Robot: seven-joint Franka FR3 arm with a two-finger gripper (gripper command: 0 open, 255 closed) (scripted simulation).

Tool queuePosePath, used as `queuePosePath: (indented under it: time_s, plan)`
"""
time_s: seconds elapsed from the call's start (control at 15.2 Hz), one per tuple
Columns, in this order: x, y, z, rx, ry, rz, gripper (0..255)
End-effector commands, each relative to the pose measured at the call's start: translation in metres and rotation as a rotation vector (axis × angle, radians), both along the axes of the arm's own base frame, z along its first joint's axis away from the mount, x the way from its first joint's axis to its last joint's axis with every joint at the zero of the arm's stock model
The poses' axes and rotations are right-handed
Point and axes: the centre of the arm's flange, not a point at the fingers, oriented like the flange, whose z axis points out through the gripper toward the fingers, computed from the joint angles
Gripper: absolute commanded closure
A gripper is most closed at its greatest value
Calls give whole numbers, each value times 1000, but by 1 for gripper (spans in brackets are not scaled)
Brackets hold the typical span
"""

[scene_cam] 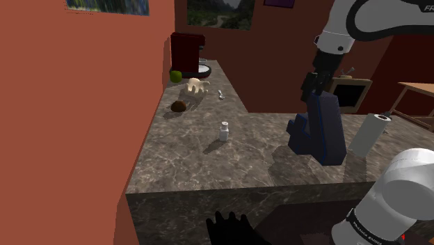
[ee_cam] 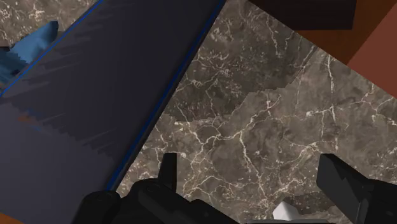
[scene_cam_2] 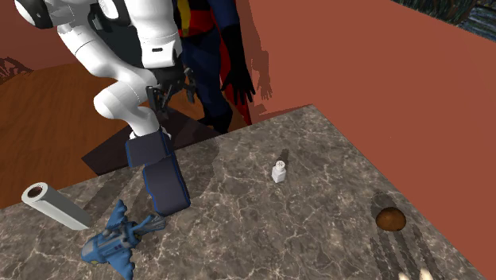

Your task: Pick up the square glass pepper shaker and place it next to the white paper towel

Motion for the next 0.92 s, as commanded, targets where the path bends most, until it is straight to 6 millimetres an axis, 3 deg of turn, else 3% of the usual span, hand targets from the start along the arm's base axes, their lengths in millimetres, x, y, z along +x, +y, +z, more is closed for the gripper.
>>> queuePosePath:
  time_s: [0.0, 0.86]
  plan:
    - [0, 0, 0, 0, 0, 0, 0]
    - [138, 59, -93, 64, 69, -111, 0]
